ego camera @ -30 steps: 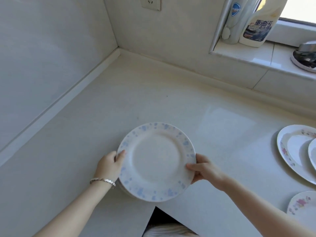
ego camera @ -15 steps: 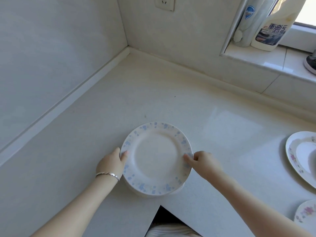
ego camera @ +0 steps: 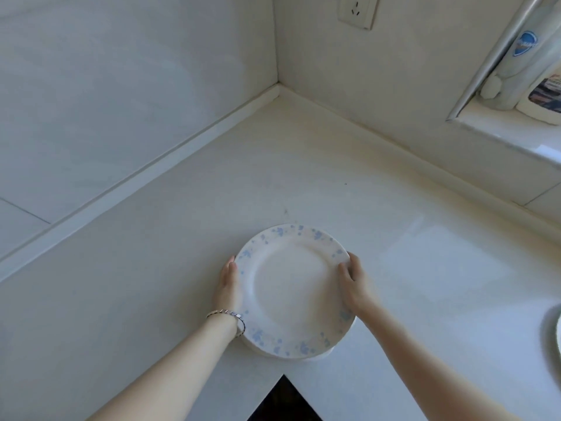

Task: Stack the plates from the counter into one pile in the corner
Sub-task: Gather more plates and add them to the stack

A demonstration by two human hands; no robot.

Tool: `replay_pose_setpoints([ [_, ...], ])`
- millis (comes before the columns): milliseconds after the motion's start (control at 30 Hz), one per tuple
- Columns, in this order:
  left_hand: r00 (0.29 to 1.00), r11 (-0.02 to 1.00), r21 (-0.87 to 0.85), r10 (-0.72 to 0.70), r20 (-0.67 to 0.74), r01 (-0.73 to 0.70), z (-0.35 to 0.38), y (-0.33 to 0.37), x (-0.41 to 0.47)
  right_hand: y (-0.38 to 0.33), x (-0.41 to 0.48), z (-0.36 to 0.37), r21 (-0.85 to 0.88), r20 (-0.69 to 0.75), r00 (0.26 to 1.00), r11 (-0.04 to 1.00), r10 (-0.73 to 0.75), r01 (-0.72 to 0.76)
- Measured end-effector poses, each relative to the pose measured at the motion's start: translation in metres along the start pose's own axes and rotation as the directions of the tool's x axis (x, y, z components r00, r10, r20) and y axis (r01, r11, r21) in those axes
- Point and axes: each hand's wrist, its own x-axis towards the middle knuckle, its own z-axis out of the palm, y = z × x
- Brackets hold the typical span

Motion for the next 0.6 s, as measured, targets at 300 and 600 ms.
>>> replay_pose_setpoints([
  [300,0.982,0.985,0.124,0.133,-0.131,-0.117,-0.036,0.025,-0.052,-0.087,-0.022,0.025,-0.635,0.209,0.954,0.712,-0.214,0.299],
  [600,0.941,0.975,0.183,0.175,-0.29,-0.125,-0.211,-0.04,-0.089,-0.142,-0.11,0.194,-0.528,0.749,0.656,0.514,-0.093,0.676],
])
